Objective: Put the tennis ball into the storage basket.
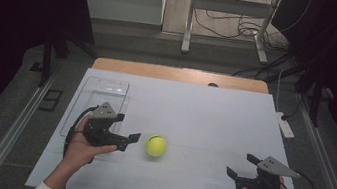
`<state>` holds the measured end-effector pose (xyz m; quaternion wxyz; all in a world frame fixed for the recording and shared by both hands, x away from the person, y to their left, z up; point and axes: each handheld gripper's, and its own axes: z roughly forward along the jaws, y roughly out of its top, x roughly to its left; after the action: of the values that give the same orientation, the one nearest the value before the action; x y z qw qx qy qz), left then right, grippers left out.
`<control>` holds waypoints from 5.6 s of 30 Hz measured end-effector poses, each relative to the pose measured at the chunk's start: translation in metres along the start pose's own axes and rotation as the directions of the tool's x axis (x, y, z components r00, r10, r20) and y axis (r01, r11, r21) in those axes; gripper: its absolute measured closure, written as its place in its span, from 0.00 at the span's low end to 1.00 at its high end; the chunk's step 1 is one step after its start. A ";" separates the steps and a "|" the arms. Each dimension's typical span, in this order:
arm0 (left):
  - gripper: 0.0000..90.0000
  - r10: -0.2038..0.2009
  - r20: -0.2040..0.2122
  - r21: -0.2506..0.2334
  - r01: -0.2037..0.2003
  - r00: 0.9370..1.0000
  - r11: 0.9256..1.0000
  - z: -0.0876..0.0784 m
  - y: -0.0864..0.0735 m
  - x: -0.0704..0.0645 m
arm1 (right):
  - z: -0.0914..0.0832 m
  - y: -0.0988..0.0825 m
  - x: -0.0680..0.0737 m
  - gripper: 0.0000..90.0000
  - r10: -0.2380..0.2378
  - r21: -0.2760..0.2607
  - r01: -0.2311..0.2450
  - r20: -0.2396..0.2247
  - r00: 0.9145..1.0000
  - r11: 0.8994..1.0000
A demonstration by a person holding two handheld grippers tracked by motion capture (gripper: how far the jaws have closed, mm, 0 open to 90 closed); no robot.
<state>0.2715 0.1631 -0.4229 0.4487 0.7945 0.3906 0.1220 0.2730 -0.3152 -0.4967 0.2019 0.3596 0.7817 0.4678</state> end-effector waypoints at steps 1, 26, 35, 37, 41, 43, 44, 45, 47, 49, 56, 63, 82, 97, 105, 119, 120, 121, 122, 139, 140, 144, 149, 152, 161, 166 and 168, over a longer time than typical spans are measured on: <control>0.13 -0.001 0.006 0.002 0.000 1.000 1.000 0.002 0.001 -0.001 | 0.000 0.000 0.000 0.11 0.002 0.000 -0.002 0.001 1.000 1.000; 0.13 0.002 0.041 0.065 -0.005 0.999 0.998 0.034 0.018 -0.003 | 0.001 -0.001 -0.001 0.11 0.001 0.002 0.000 -0.002 1.000 1.000; 0.12 0.011 0.042 0.091 -0.015 0.999 0.996 0.045 0.024 -0.004 | 0.001 -0.001 -0.001 0.11 -0.002 0.005 0.002 -0.002 1.000 1.000; 0.12 0.012 0.045 0.102 -0.016 0.999 0.995 0.049 0.025 -0.005 | 0.001 -0.001 -0.001 0.11 -0.002 0.005 0.002 -0.002 1.000 1.000; 0.12 0.009 0.049 0.118 -0.015 0.999 0.993 0.054 0.025 -0.005 | 0.001 -0.001 -0.001 0.11 -0.002 0.005 0.002 -0.002 1.000 1.000; 0.12 0.010 0.052 0.126 -0.017 0.999 0.992 0.057 0.025 -0.005 | 0.001 -0.001 -0.001 0.11 0.000 0.006 0.000 -0.002 1.000 1.000; 0.11 0.010 0.052 0.126 -0.017 0.999 0.992 0.057 0.025 -0.005 | 0.001 -0.001 -0.001 0.11 -0.001 0.006 0.001 -0.002 1.000 1.000; 0.11 0.011 0.054 0.136 -0.018 0.998 0.991 0.059 0.025 -0.005 | 0.001 -0.001 -0.001 0.11 -0.001 0.006 0.001 -0.002 1.000 1.000; 0.11 0.010 0.055 0.149 -0.018 0.998 0.989 0.063 0.024 -0.006 | 0.001 -0.001 -0.001 0.11 -0.002 0.006 0.002 -0.002 1.000 1.000; 0.11 0.010 0.056 0.162 -0.020 0.998 0.987 0.065 0.024 -0.006 | 0.001 -0.001 -0.001 0.11 -0.001 0.007 0.001 -0.002 1.000 1.000; 0.09 0.012 0.058 0.208 -0.024 0.998 0.978 0.078 0.023 -0.008 | 0.002 -0.001 -0.001 0.11 -0.001 0.009 0.001 -0.003 1.000 1.000; 0.07 0.018 0.063 0.241 -0.033 0.998 0.970 0.088 0.021 -0.011 | 0.002 -0.002 -0.002 0.11 0.002 0.010 -0.002 -0.002 1.000 1.000; 0.05 0.033 0.083 0.322 -0.058 0.996 0.945 0.107 0.015 -0.017 | 0.002 -0.002 -0.002 0.11 0.000 0.010 0.000 -0.001 1.000 1.000; 0.04 0.023 0.069 0.376 -0.047 0.997 0.925 0.127 0.008 -0.016 | 0.002 -0.002 -0.002 0.11 -0.001 0.011 0.001 -0.003 1.000 1.000; 0.05 0.013 0.059 0.394 -0.035 0.998 0.918 0.132 0.004 -0.013 | 0.002 -0.002 -0.002 0.11 -0.002 0.011 0.002 -0.003 1.000 1.000; 0.19 0.023 0.062 0.420 -0.047 0.998 0.906 0.136 0.000 -0.014 | 0.002 -0.002 -0.002 0.11 -0.002 0.011 0.002 -0.003 1.000 1.000; 0.22 0.024 0.058 0.421 -0.047 0.998 0.906 0.136 0.000 -0.015 | 0.002 -0.002 -0.002 0.11 -0.002 0.011 0.002 -0.002 1.000 1.000; 0.24 0.027 0.053 0.422 -0.047 0.998 0.906 0.136 -0.001 -0.015 | 0.002 -0.002 -0.002 0.11 -0.002 0.011 0.002 -0.002 1.000 1.000; 0.27 0.030 0.047 0.423 -0.047 0.998 0.905 0.136 -0.001 -0.015 | 0.002 -0.002 -0.002 0.11 -0.002 0.011 0.002 -0.002 1.000 1.000; 0.30 0.071 0.024 0.389 -0.075 0.997 0.918 0.127 0.001 -0.016 | 0.001 -0.002 -0.002 0.11 -0.003 0.010 0.003 -0.001 1.000 1.000; 0.30 0.072 0.022 0.382 -0.074 0.997 0.921 0.126 0.001 -0.016 | 0.001 -0.002 -0.002 0.11 -0.003 0.010 0.003 -0.001 1.000 1.000; 0.30 0.080 0.020 0.366 -0.082 0.997 0.927 0.122 0.003 -0.017 | 0.001 -0.002 -0.003 0.11 -0.003 0.010 0.003 -0.001 1.000 1.000; 0.30 0.091 0.014 0.344 -0.090 0.996 0.935 0.117 0.005 -0.019 | 0.001 -0.002 -0.003 0.11 -0.003 0.009 0.003 -0.001 1.000 1.000; 0.30 0.096 0.013 0.326 -0.095 0.995 0.941 0.114 0.006 -0.019 | 0.001 -0.002 -0.003 0.11 -0.002 0.008 0.002 0.000 1.000 1.000; 0.30 0.089 0.014 0.262 -0.090 0.996 0.961 0.102 0.010 -0.017 | 0.001 -0.002 -0.003 0.11 -0.003 0.007 0.003 0.001 1.000 1.000; 0.30 0.080 0.010 0.215 -0.080 0.997 0.973 0.093 0.014 -0.015 | 0.001 -0.002 -0.003 0.11 -0.002 0.007 0.002 0.002 1.000 1.000; 0.30 0.076 0.010 0.199 -0.076 0.997 0.977 0.091 0.014 -0.014 | 0.001 -0.002 -0.003 0.11 -0.003 0.007 0.003 0.003 1.000 1.000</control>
<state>0.3188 0.0924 -0.4605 0.3623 0.8499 0.3697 0.0983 0.2751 -0.3172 -0.4987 0.2025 0.3597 0.7838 0.4640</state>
